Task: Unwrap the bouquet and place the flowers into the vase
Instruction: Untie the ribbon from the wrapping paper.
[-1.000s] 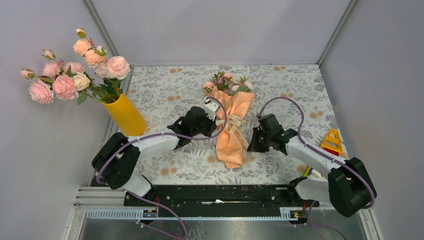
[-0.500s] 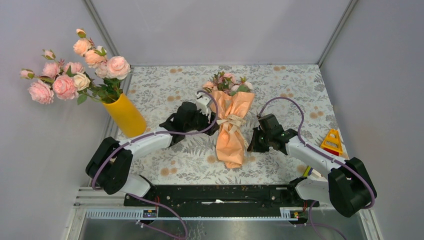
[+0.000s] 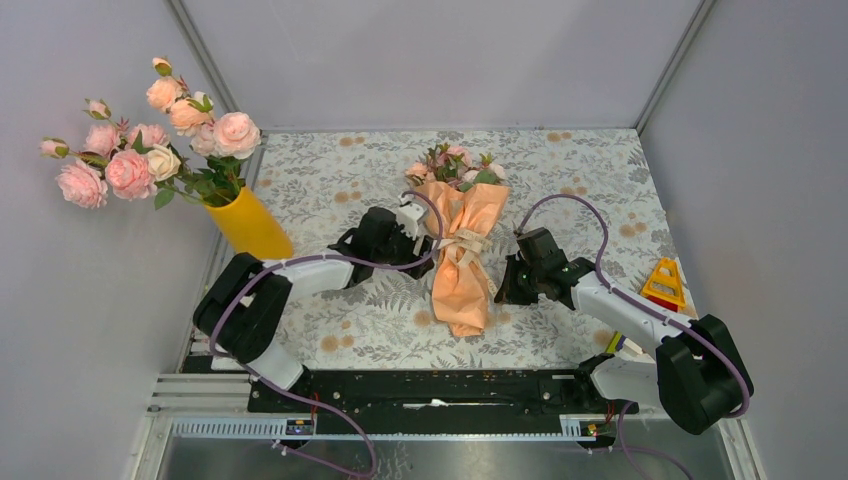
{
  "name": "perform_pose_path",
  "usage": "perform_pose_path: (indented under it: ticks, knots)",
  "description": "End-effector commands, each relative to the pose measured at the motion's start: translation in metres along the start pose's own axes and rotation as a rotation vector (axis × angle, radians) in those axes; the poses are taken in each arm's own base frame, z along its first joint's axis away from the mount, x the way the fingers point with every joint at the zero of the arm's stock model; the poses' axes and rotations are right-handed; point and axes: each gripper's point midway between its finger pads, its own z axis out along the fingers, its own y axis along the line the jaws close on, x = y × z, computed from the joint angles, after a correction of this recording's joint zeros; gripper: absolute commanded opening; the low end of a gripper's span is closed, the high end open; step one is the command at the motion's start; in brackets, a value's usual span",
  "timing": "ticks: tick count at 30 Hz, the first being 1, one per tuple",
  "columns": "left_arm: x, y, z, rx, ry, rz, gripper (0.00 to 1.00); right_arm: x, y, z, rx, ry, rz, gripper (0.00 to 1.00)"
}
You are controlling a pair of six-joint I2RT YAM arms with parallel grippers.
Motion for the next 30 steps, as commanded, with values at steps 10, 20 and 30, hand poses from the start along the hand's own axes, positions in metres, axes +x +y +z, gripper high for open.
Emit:
perform_pose_path:
  ticks: [10, 20, 30]
  knots:
    - [-0.028, 0.019, 0.021, -0.057, -0.079, 0.083, 0.69, -0.005, 0.001, -0.001, 0.009, -0.003, 0.022, 0.0]
    - [-0.029, 0.011, 0.02, -0.023, -0.075, 0.054, 0.09, -0.009, 0.0, -0.001, 0.019, -0.016, 0.017, 0.0]
    - [-0.035, -0.01, -0.001, 0.002, -0.027, -0.024, 0.0, -0.018, 0.001, -0.002, 0.033, -0.045, -0.003, 0.0]
